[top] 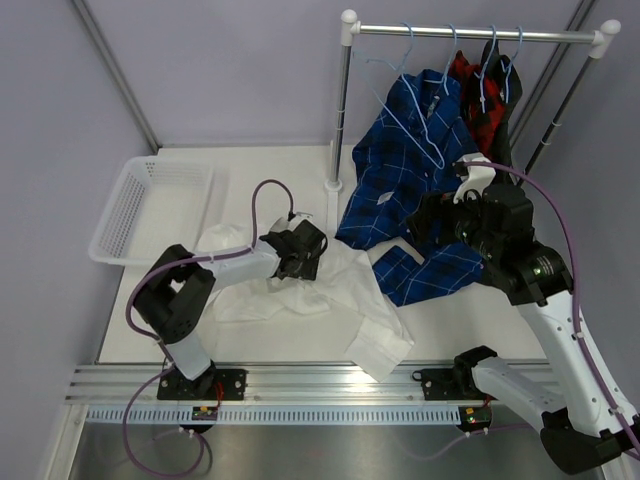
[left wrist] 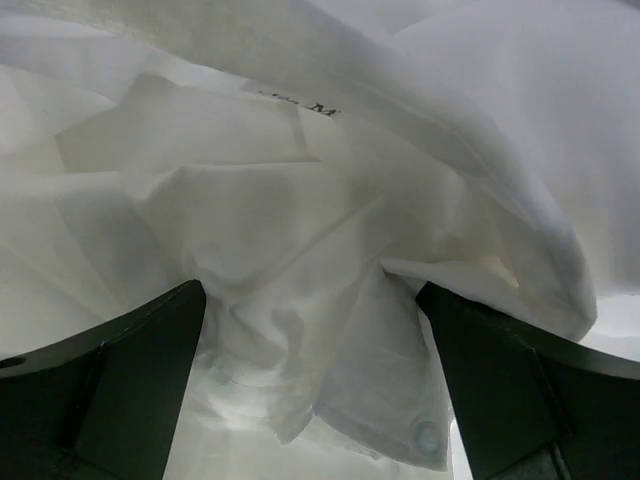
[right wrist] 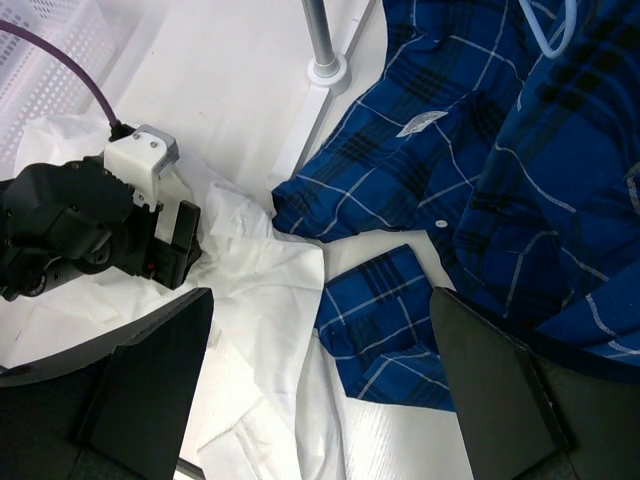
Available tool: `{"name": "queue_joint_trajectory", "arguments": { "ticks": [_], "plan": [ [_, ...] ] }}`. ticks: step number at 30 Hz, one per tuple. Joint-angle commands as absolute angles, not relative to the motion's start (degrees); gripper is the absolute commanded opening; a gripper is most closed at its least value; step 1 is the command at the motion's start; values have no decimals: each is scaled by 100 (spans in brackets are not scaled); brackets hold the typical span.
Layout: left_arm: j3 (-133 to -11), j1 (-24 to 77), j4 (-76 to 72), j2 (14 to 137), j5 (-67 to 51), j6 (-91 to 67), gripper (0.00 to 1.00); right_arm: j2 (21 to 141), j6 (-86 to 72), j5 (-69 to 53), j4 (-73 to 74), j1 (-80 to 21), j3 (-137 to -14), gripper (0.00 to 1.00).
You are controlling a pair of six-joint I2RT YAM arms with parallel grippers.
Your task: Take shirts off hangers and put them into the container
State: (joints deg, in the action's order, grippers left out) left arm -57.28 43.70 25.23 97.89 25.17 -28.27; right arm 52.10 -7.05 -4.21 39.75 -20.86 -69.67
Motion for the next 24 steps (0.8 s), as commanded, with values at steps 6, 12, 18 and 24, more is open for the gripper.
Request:
{"name": "queue_joint_trajectory", "arguments": {
  "ticks": [6,12,18,24],
  "plan": [
    [-5748,4254,2136,10107,1654,-2699,36,5071,-483,-501,3832,-2066,-6952,99],
    [-5687,4245,2205,9750,1809,-2566,0,5063,-413,-571,3876,-2074,-7013,100],
    [-6133,4245,2960,7711,2661,-2382,0,5036,-229,-545,4087,-2074,-7216,100],
    [-8092,4158,3480,6487,4066,-1531,0,5027,-219,-685,4157,-2066,-7365,99]
  ]
}}
